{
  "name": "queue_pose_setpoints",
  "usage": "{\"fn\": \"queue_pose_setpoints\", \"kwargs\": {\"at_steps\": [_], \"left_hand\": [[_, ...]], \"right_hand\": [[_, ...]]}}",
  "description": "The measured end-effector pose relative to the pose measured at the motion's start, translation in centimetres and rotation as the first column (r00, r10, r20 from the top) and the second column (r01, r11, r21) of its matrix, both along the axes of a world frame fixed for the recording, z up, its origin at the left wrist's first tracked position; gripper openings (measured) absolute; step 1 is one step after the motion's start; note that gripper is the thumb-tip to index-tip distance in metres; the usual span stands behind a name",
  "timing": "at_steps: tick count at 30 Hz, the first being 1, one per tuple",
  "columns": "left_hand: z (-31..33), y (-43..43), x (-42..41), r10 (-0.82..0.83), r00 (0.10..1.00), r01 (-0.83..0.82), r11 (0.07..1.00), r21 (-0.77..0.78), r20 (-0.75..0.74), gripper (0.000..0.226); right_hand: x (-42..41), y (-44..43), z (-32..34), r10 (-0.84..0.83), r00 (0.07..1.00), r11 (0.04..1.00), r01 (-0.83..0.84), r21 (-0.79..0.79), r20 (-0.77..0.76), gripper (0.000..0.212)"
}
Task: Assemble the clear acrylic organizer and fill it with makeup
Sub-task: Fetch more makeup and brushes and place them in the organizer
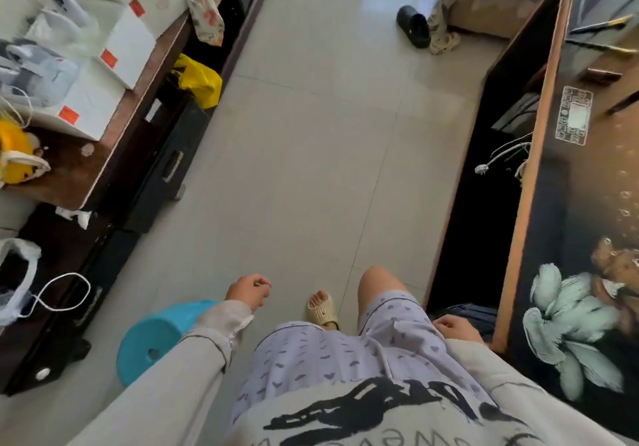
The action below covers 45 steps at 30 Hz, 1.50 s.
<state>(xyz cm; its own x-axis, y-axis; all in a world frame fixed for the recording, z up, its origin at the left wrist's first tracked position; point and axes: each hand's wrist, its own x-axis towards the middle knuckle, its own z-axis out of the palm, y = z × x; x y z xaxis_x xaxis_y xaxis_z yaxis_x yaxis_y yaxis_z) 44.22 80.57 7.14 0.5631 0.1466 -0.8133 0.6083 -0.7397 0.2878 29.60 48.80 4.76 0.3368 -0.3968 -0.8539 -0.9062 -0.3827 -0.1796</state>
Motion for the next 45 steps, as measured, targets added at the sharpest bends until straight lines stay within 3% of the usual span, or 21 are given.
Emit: {"fn": "queue_pose_setpoints", "kwargs": {"at_steps": [7,18,21,29,34,39,45], "left_hand": [[-0.2,-5.2,8.7,-0.142,0.989,0.139,0.989,-0.055,-0.044,0.023],[-1.7,-14.4,16.0,-0.219,0.952,0.228,0.973,0.019,-0.213,0.028],[-1.9,-17.2,19.1,-0.303,0.930,0.317,0.948,0.035,-0.208,0.013],[-2.8,-25.8,29.9,-0.343,0.921,0.349,0.937,-0.001,-0.182,0.019],[-3.0,-34.0,39.0,-0.518,0.840,0.521,0.853,-0.029,-0.160,0.027],[-1.8,-43.2,48.5,-0.721,0.686,0.719,0.693,-0.061,-0.098,0.022],[-0.2,-53.0,56.3,-0.813,0.582,0.811,0.582,-0.063,-0.024,0.032]], "right_hand": [[3.1,-1.6,-0.5,-0.235,0.971,0.972,0.235,0.001,-0.029,0.015],[20.6,-13.5,0.6,-0.247,0.957,0.969,0.240,0.063,0.152,0.021],[24.2,-16.4,1.5,-0.243,0.955,0.969,0.231,0.086,0.170,0.021],[30.1,-22.0,1.5,-0.322,0.933,0.946,0.309,0.100,0.161,0.023],[32.4,-25.0,0.3,-0.523,0.845,0.852,0.516,0.089,0.108,0.023],[34.5,-26.6,-0.4,-0.754,0.655,0.657,0.752,0.049,0.050,0.023],[37.5,-26.8,1.0,-0.852,0.524,0.523,0.852,0.011,-0.004,0.023]]}}
